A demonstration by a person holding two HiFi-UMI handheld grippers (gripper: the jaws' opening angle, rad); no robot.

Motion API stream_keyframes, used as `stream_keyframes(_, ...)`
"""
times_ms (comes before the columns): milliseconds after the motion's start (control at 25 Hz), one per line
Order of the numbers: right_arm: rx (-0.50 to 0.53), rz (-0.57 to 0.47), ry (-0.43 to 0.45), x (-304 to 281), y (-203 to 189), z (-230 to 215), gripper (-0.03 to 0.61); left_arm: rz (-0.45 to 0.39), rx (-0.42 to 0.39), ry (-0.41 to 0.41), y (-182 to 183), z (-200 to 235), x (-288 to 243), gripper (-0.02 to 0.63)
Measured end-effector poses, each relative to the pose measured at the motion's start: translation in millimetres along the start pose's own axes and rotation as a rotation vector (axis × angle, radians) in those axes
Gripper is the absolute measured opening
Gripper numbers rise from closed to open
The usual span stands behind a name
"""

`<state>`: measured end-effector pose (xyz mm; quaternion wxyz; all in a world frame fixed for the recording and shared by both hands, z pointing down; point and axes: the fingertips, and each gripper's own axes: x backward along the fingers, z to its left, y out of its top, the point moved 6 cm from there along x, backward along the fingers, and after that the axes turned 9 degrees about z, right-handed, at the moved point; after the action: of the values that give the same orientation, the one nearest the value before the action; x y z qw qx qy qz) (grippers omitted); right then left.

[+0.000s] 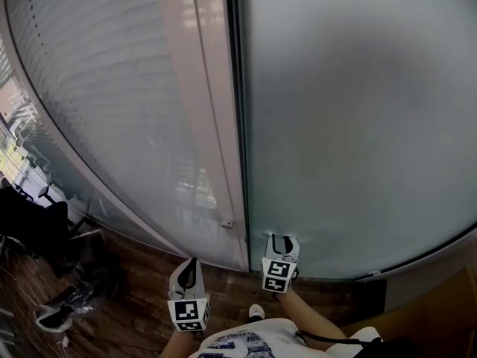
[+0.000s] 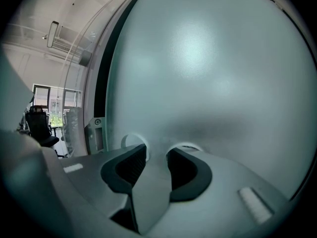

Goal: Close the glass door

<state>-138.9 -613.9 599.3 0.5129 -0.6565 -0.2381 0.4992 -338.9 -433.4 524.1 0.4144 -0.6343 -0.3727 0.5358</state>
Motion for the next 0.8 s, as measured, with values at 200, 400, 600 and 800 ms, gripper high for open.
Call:
stream_keyframes(200, 0.000, 0.001, -0.002, -1.5, 0.8, -0.6, 0.130, -0.003, -0.001, 0.007, 0.8, 3.2, 1.8, 0.003)
stream_keyframes(400, 0.002, 0.002, 0.000, -2.3, 0.8, 0.2, 0.130, 0.001, 0.001, 0.004, -2.6, 2.9, 3.6, 0.003)
stream_keyframes(600, 0.002, 0.003, 0.000, -2.2, 1.3, 0.3, 0.130, 0.002, 0.002, 0.008, -3.2, 4.8, 7.1, 0.003)
stream_keyframes(800, 0.002, 0.004, 0.001, -2.1, 0.8, 0.2, 0.130, 0.000, 0.000, 0.011, -3.7, 5.5, 10.2, 0.003)
